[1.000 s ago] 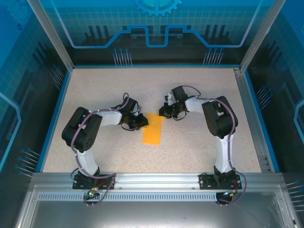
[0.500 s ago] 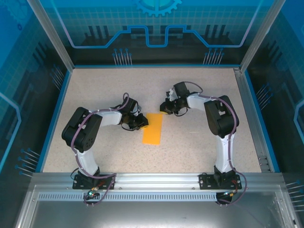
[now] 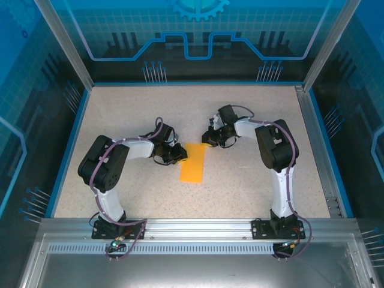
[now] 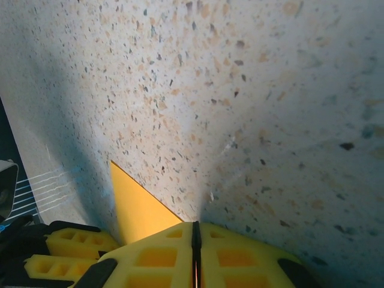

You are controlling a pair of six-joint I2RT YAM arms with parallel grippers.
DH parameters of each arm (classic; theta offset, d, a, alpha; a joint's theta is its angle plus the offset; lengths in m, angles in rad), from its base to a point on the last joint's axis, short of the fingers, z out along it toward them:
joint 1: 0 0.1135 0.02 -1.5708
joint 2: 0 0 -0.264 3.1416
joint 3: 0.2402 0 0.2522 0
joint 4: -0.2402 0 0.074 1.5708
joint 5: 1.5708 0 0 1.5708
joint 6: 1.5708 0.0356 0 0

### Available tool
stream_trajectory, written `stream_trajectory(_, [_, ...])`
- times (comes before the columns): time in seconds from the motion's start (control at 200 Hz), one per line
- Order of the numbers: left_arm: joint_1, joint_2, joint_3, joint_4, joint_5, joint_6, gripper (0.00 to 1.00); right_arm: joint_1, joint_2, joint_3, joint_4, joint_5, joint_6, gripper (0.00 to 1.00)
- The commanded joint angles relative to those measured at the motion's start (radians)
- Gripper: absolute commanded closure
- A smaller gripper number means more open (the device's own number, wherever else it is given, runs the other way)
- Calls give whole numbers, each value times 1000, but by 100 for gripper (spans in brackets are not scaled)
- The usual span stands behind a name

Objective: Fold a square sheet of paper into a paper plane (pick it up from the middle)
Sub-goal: Fold the square sheet of paper in half at the center of the table, then fold the triangle a second time at the center of the table.

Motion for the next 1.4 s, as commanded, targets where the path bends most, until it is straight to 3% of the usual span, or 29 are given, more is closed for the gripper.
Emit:
stream_trajectory(0.0, [-6, 44, -25, -93, -70, 22, 81, 3, -76, 29, -89, 16, -29, 89])
stream_trajectory(0.25, [-6, -28, -7, -61, 25, 6, 69, 32, -262, -102, -103, 80, -35, 73])
stream_trajectory(0.51, [2, -166, -23, -111, 2, 7, 52, 104, -332, -228, -66, 117, 4, 70])
stream_trajectory(0.915, [41, -154, -55, -60, 72, -30, 48, 162, -316, -300, 12, 83, 54, 65])
stream_trajectory(1.396, [41, -102, -34, -65, 95, -26, 47, 165, -264, -322, 29, 78, 54, 64])
